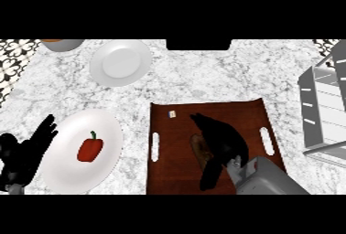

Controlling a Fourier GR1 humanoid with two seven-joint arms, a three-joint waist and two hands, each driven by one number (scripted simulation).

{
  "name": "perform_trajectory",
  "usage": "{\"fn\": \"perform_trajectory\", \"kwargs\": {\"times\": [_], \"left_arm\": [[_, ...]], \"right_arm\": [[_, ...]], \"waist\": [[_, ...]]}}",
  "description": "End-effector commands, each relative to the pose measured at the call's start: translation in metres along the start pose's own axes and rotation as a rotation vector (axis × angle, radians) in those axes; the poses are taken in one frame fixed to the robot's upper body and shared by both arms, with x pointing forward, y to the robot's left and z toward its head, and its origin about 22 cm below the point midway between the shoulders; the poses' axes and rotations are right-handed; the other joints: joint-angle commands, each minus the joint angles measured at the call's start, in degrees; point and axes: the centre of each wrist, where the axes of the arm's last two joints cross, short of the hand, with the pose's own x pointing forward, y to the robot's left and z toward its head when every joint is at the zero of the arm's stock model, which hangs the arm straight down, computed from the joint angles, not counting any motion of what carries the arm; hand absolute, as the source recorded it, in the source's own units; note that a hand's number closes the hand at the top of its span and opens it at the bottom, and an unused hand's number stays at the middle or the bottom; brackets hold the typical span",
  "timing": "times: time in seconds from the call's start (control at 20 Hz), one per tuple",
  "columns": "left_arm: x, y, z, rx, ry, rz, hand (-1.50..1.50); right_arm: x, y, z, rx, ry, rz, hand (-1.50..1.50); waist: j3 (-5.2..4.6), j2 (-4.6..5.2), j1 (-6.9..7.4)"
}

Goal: Pick the sweet potato from the tray and place it in the tiered basket

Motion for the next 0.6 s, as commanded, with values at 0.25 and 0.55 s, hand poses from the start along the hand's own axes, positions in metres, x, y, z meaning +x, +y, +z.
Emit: {"fn": "perform_trajectory", "kwargs": {"times": [0.25,0.55], "left_arm": [[0.005,0.0,-0.005,0.002,-0.003,0.01,0.0],[-0.016,-0.016,0.0,0.011,-0.003,-0.01,0.0]], "right_arm": [[0.003,-0.01,0.003,-0.004,0.171,0.079,-1.5],[-0.016,-0.036,0.004,0.049,0.184,0.049,-1.5]], "waist": [[0.03,0.03,-0.34],[0.02,0.06,-0.24]]}}
